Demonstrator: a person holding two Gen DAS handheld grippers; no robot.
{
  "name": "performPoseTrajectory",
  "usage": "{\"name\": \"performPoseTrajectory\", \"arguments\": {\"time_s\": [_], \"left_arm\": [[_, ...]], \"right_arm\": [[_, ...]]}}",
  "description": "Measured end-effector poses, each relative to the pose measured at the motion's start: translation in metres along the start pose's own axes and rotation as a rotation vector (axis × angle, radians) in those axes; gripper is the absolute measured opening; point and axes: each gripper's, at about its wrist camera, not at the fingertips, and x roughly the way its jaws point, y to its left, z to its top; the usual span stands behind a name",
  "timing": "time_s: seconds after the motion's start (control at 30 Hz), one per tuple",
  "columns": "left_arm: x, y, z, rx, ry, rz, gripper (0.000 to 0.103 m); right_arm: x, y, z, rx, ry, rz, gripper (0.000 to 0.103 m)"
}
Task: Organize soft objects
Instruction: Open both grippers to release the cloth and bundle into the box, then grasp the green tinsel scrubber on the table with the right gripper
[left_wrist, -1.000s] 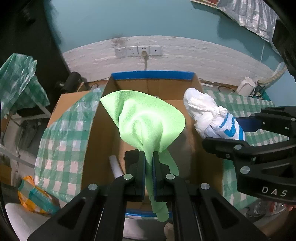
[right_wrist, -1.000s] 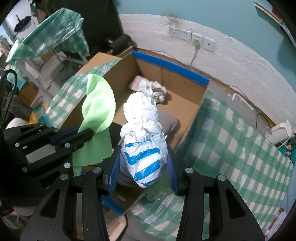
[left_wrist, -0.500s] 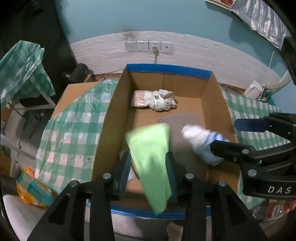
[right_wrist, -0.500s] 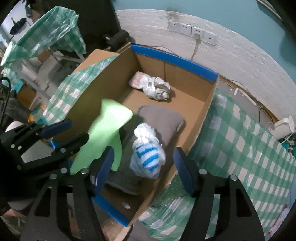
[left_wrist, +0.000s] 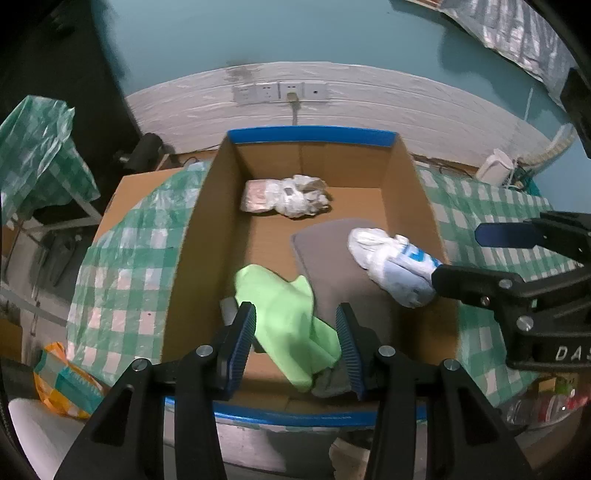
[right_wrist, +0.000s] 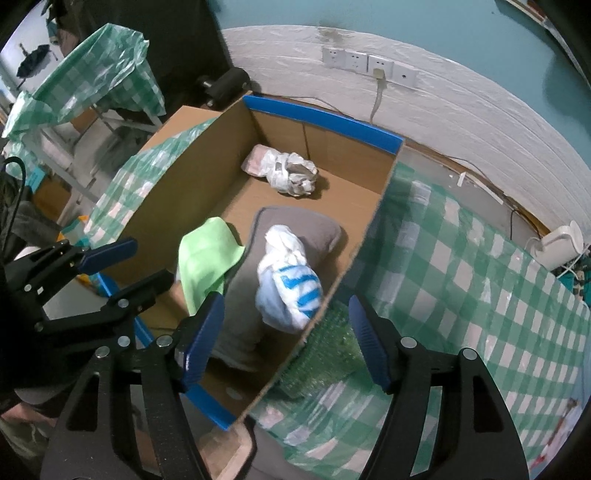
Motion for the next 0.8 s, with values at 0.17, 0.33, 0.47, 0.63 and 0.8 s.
{"name": "performPoseTrajectory", "arguments": {"time_s": [0.17,0.33,0.47,0.63,0.8], "left_arm": [[-0.004,-0.014,-0.004,0.03,-0.001,-0.015,0.053],[-0.005,-0.03,-0.009,0.035,0.005,-0.049,0.053],[-0.005,-0.043,-0.01,0.052,0.02,-0.07,0.053],[-0.006,-0.051,-0.011,0.053,0.033,-0.076,0.054],[-0.007,-0.058,-0.012,0.06,0.031,-0.072,0.057]], "right_arm": [[-0.005,-0.015,-0.012,0.015,-0.005,-0.005,0.071],[-0.006,-0.034,-0.025,0.05,-0.001,-0.011,0.071],[-0.005,-0.044,-0.036,0.057,0.005,-0.005,0.071],[0.004,-0.052,-0.053,0.042,0.033,0.007,0.072],[0.017,-0.053,-0.066,0.027,0.054,0.029,0.072]]}}
